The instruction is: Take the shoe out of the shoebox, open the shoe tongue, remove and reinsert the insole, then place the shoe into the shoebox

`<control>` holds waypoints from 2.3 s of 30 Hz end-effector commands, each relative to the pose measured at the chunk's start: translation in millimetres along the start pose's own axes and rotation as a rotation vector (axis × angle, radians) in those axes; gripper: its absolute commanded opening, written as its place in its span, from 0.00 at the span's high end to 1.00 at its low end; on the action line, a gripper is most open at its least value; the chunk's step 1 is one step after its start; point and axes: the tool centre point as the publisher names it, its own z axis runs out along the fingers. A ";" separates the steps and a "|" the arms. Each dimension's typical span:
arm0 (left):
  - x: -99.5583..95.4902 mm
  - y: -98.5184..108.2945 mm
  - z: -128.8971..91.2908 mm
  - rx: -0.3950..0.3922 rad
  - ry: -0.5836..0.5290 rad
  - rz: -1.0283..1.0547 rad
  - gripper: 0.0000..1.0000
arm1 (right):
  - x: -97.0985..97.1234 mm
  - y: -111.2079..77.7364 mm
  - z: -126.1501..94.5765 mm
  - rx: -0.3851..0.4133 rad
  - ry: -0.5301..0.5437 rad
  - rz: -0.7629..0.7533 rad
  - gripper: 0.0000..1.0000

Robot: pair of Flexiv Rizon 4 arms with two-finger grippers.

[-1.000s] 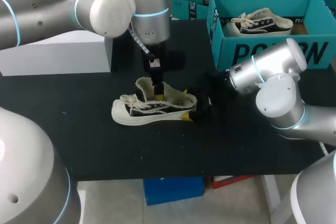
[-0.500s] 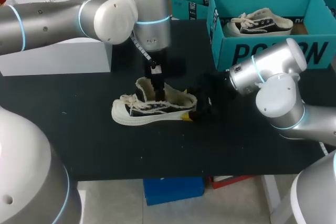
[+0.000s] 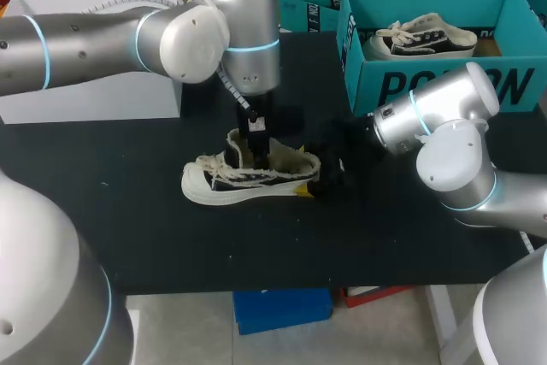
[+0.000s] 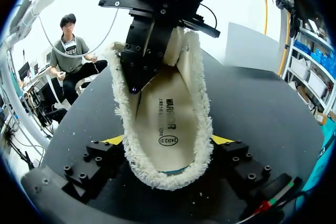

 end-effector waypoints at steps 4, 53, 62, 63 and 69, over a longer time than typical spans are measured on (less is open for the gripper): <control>-3.6 -4.7 11.8 -0.004 0.006 -0.002 1.00 | -0.4 -1.9 1.7 0.001 -0.001 0.001 1.00; -32.5 7.3 52.5 -0.242 -0.419 0.032 0.71 | -0.4 -1.9 1.7 0.001 -0.001 0.001 1.00; -56.7 27.9 70.4 -0.298 -0.593 -0.020 0.66 | -0.4 -1.9 1.7 0.001 -0.001 0.001 1.00; -59.8 30.7 72.1 -0.306 -0.612 -0.026 0.67 | -0.4 -1.9 1.7 0.001 -0.001 0.001 1.00; -79.9 45.4 77.9 -0.336 -0.696 -0.057 0.77 | -0.4 -1.9 1.7 0.001 -0.001 0.001 1.00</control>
